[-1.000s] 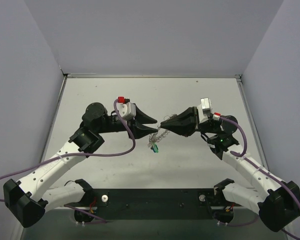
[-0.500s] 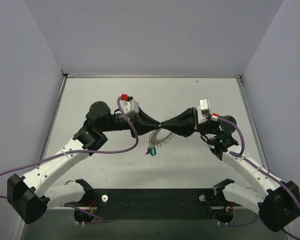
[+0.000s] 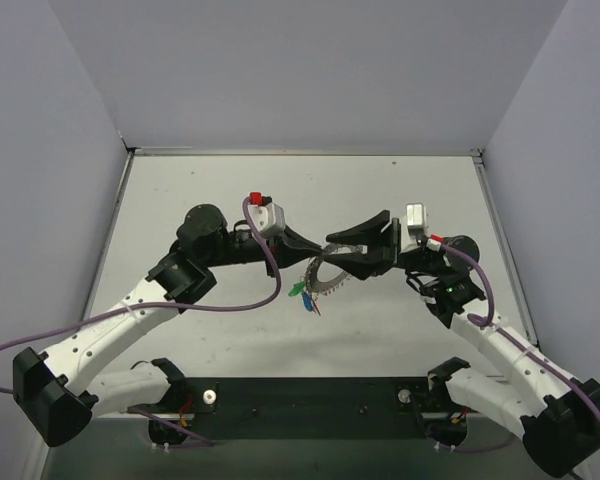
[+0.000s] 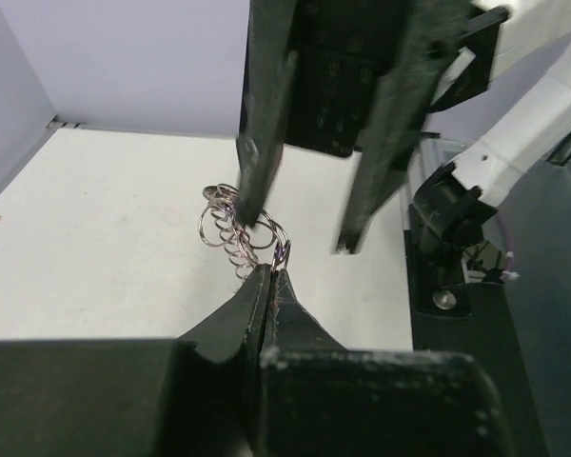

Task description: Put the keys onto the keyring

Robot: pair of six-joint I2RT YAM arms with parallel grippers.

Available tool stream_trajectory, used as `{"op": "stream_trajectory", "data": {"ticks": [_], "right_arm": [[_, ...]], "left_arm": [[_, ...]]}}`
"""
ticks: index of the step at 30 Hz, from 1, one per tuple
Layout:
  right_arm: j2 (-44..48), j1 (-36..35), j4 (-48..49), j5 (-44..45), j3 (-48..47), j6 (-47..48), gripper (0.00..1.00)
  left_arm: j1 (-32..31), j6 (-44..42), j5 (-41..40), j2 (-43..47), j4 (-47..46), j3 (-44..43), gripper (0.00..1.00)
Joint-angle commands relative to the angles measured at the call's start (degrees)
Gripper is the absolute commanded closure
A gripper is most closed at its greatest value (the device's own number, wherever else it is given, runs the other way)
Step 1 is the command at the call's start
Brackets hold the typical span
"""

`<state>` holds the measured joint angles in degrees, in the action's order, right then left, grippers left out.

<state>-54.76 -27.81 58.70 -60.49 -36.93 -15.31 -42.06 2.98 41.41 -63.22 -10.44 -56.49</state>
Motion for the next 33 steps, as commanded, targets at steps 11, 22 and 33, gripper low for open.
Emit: {"op": "stream_trajectory", "data": {"ticks": [11, 22, 33], "right_arm": [[7.9, 0.0, -14.5, 10.6, -2.9, 10.8, 0.11], [4.6, 0.2, -20.5, 12.8, -5.6, 11.9, 0.01], [-6.0, 0.5, -25.5, 18.5, -12.1, 9.6, 0.00]], "left_arm": [[-11.3, -21.7, -28.1, 9.7, 0.7, 8.0, 1.00], [-17.5, -36.4, -38.4, 13.8, -8.0, 17.6, 1.00], [-13.8, -30.1, -44.6, 10.1, -6.5, 16.1, 1.00]]}}
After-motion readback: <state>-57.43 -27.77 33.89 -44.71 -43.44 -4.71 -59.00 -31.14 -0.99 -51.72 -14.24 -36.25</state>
